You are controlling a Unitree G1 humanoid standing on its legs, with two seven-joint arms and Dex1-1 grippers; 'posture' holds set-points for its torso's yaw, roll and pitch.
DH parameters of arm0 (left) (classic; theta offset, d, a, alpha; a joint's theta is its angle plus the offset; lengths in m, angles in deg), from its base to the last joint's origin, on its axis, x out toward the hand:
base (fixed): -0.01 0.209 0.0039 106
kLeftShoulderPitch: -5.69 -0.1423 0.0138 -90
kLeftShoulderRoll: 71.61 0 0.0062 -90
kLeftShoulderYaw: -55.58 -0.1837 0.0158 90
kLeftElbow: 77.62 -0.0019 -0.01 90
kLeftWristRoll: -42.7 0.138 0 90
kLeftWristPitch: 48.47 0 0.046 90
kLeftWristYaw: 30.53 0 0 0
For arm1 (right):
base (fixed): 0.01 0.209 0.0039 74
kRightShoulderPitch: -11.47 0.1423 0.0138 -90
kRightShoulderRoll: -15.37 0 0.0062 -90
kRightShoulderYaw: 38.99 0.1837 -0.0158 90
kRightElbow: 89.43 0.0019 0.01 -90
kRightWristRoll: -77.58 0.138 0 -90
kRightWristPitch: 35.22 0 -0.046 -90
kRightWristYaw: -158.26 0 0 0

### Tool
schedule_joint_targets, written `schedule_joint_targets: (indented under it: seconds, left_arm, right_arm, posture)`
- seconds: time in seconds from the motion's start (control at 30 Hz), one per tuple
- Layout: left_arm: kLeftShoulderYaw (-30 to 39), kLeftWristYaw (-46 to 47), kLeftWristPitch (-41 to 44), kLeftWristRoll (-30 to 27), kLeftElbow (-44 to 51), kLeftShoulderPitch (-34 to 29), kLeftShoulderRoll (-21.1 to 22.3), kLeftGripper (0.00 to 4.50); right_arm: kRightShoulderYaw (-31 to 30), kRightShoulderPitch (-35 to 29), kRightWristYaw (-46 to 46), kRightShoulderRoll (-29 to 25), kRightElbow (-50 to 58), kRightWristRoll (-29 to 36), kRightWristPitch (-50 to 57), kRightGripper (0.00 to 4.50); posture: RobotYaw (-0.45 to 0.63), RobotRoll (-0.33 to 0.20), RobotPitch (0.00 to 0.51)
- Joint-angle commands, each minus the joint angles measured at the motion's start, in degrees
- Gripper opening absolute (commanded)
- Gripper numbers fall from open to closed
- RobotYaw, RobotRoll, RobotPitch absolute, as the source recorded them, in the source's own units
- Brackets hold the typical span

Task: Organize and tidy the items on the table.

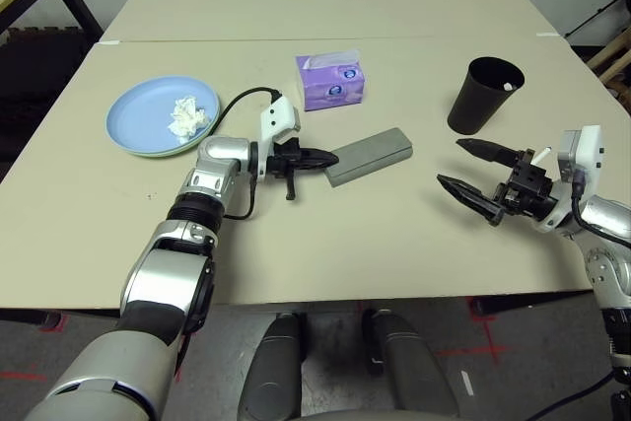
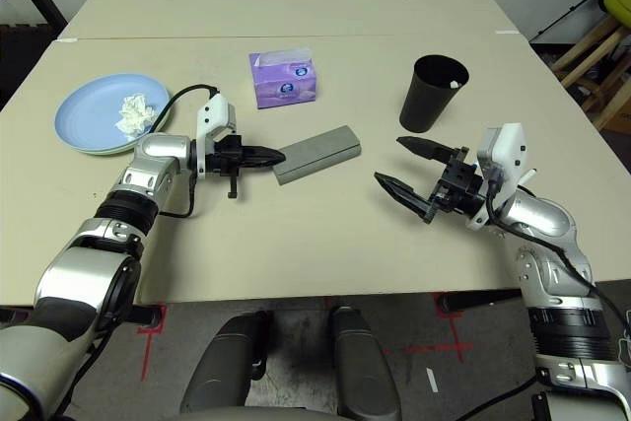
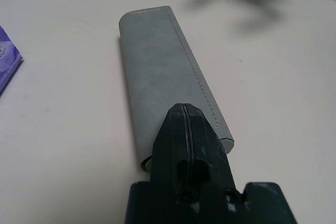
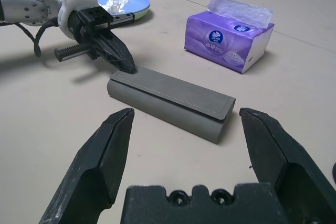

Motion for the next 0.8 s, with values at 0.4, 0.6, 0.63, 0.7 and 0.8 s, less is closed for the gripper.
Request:
schedule_joint_targets:
  seconds: [0.4, 0.6, 0.63, 0.7, 0.8]
  left_arm:
    - [3.9, -4.4, 6.5, -7.1, 4.1, 2.2, -0.4, 0.01]
    - [6.7, -2.6, 10.1, -10.3, 6.6, 3.2, 0.0, 0.01]
    - [7.0, -2.0, 8.3, -10.0, 6.8, 2.8, 0.0, 0.01]
    - [7.2, -2.1, 7.0, -10.3, 7.6, 1.7, 0.1, 0.38]
    - [6.2, -5.1, 8.0, -10.8, 9.9, -0.5, 0.8, 1.33]
  right_arm:
    - [-0.5, -0.1, 0.6, -0.6, -1.2, -1.2, -0.9, 4.5]
    - [-0.1, 0.7, -0.2, 0.1, -1.5, -0.9, -0.8, 4.5]
    - [0.1, 0.9, -0.6, 0.3, -1.6, -0.8, -0.7, 4.5]
    - [0.3, 1.3, -1.1, 0.4, -2.0, -0.7, -0.7, 4.5]
    - [0.3, 1.9, -1.1, 0.2, -2.6, -0.7, -0.8, 4.5]
  posture:
    - [0.01, 0.0, 0.174]
    - [0.01, 0.0, 0.174]
    - [0.01, 0.0, 0.174]
    - [0.01, 0.0, 0.175]
    - [0.01, 0.0, 0.173]
